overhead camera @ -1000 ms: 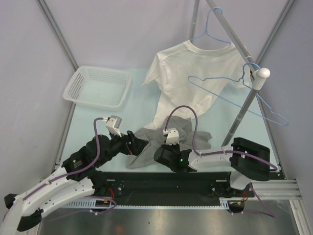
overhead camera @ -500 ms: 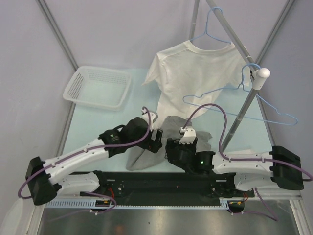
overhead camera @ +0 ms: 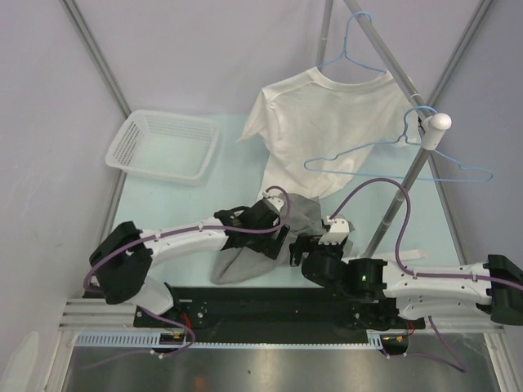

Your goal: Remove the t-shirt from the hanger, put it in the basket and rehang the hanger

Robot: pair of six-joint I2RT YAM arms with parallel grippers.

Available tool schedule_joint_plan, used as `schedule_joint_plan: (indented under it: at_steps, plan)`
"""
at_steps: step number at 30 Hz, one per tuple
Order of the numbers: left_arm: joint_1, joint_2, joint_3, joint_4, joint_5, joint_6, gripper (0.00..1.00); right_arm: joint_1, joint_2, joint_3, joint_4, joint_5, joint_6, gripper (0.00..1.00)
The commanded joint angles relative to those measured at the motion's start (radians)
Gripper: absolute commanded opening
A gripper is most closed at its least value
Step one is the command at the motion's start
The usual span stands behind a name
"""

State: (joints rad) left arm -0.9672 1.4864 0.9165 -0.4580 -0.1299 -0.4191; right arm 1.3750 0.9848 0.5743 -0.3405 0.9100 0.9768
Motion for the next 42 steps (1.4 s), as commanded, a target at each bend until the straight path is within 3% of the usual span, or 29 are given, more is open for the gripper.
schedule_joint_plan:
  at_steps: [1, 4, 8, 10, 11, 13, 14, 17, 20, 24, 28, 34, 42]
  plan:
    - [-0.008, 0.082, 0.038, 0.062, -0.01, -0.108, 1.0, 0.01, 0.0, 0.01, 0.012, 0.07, 0.037, 0.9]
    - [-0.011, 0.136, 0.004, 0.122, 0.023, -0.164, 0.97, 0.012, 0.002, 0.006, 0.018, 0.076, 0.042, 0.9]
    - [-0.011, 0.101, -0.071, 0.192, -0.034, -0.213, 0.62, 0.019, -0.009, 0.006, 0.003, 0.085, 0.057, 0.89]
    - [-0.011, 0.074, -0.094, 0.211, -0.048, -0.221, 0.55, 0.022, -0.011, 0.004, -0.003, 0.086, 0.063, 0.89]
    - [-0.01, 0.042, -0.108, 0.219, -0.06, -0.221, 0.45, 0.022, -0.014, 0.001, -0.012, 0.09, 0.071, 0.89]
    - [-0.01, -0.001, -0.122, 0.222, -0.082, -0.221, 0.34, 0.024, -0.017, -0.002, -0.015, 0.09, 0.074, 0.89]
    - [-0.01, -0.026, -0.137, 0.223, -0.091, -0.221, 0.2, 0.022, -0.02, -0.004, -0.014, 0.093, 0.076, 0.89]
    - [-0.002, -0.133, -0.142, 0.179, -0.146, -0.222, 0.0, 0.024, -0.02, -0.007, -0.011, 0.093, 0.072, 0.89]
    - [0.044, -0.276, -0.139, 0.141, -0.171, -0.216, 0.0, 0.022, -0.018, -0.005, -0.015, 0.099, 0.072, 0.89]
    - [0.185, -0.446, -0.104, 0.091, -0.122, -0.192, 0.0, 0.022, -0.021, -0.005, -0.02, 0.102, 0.069, 0.89]
    - [0.335, -0.549, 0.045, 0.033, -0.12, -0.138, 0.0, 0.022, -0.023, -0.001, -0.014, 0.105, 0.06, 0.89]
    - [0.479, -0.519, 0.325, 0.009, -0.119, -0.07, 0.0, 0.022, -0.017, 0.013, 0.0, 0.104, 0.04, 0.89]
    - [0.714, -0.316, 0.755, 0.054, -0.034, -0.056, 0.0, 0.022, 0.0, 0.048, 0.004, 0.087, 0.014, 0.89]
